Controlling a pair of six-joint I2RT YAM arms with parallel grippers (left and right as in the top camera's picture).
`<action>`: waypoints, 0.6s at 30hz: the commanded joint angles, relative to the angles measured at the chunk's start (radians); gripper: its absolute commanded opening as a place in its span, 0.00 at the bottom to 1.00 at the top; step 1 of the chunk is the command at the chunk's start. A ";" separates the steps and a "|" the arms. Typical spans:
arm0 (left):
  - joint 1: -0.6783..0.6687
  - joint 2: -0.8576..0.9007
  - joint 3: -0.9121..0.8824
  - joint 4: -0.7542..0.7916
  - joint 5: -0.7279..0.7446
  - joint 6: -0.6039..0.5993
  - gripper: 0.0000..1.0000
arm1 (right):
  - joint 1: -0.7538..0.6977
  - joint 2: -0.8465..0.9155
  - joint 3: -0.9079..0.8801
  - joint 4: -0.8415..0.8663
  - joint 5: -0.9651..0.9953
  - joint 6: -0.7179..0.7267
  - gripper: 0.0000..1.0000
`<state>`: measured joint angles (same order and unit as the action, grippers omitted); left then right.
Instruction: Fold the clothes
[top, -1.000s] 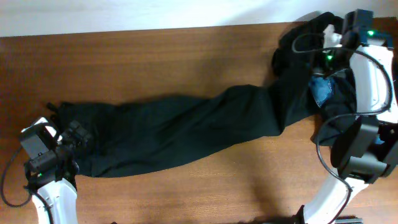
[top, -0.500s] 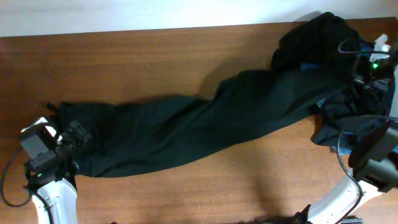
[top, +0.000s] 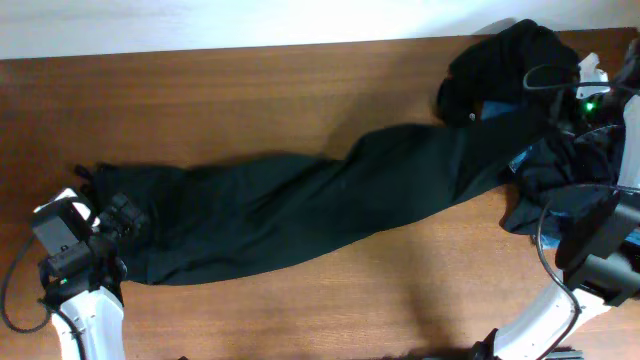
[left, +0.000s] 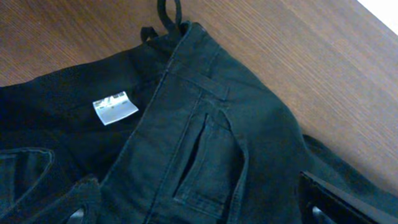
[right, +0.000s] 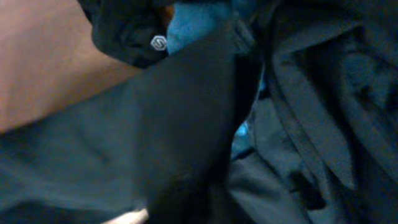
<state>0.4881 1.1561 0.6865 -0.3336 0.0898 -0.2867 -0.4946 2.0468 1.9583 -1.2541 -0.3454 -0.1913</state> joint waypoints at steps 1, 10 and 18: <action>-0.001 0.005 0.008 0.003 -0.008 0.016 0.99 | 0.010 -0.031 0.024 -0.012 -0.018 -0.019 0.92; -0.001 0.005 0.008 0.003 -0.008 0.016 0.99 | 0.012 -0.061 0.039 -0.015 -0.044 -0.019 0.99; -0.001 0.005 0.010 -0.005 -0.008 0.088 0.99 | 0.131 -0.078 0.085 -0.063 -0.108 -0.093 0.99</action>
<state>0.4881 1.1561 0.6865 -0.3344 0.0898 -0.2478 -0.4423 2.0144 2.0109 -1.3056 -0.4324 -0.2474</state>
